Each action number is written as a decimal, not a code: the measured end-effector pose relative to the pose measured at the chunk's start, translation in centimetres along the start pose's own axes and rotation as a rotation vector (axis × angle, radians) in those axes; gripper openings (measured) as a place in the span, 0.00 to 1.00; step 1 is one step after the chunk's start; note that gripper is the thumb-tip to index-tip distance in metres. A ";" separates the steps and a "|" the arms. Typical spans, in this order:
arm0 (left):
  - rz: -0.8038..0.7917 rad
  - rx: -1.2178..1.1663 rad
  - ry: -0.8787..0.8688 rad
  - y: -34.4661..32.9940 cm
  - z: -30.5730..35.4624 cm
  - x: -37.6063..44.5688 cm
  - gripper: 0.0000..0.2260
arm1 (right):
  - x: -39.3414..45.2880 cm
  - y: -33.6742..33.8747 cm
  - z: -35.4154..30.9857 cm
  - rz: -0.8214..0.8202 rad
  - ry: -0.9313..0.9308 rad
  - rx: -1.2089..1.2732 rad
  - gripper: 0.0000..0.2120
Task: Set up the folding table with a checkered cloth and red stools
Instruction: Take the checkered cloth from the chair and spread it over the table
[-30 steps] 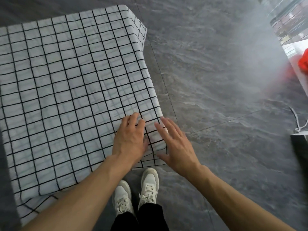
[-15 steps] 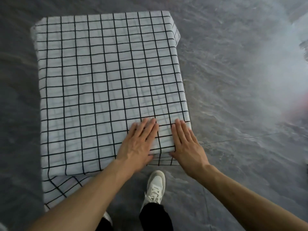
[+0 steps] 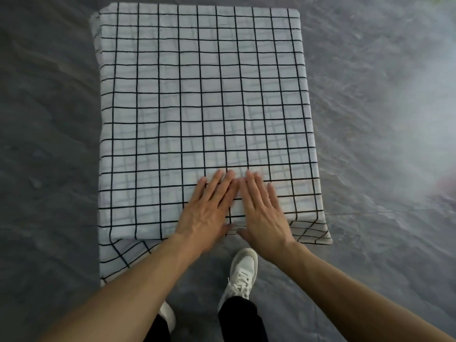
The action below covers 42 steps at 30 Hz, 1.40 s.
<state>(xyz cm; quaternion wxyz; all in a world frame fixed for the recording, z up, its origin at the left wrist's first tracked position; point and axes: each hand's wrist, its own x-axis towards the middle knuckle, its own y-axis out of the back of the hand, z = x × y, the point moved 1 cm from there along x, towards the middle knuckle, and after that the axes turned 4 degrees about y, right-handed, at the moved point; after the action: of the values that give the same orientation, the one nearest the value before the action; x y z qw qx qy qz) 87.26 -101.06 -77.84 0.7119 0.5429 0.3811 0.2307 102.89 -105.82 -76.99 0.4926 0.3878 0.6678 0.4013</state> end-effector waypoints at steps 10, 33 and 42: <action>0.020 0.078 -0.012 -0.5 -7.6 -3.7 0.50 | 0.6 -1.0 -0.1 -0.001 -0.033 -0.083 0.47; 0.022 0.053 0.254 -0.2 -15.9 -9.9 0.53 | 4.2 -1.2 -8.2 -0.027 0.039 -0.128 0.51; -0.076 -0.045 0.484 -1.2 -19.4 -13.8 0.45 | 4.7 0.3 -10.9 -0.080 -0.050 -0.138 0.60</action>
<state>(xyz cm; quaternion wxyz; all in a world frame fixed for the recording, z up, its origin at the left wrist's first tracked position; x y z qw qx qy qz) 63.47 -100.05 -77.30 0.6199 0.4409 0.5557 0.3355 91.34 -103.12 -76.22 0.5506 0.3357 0.6409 0.4165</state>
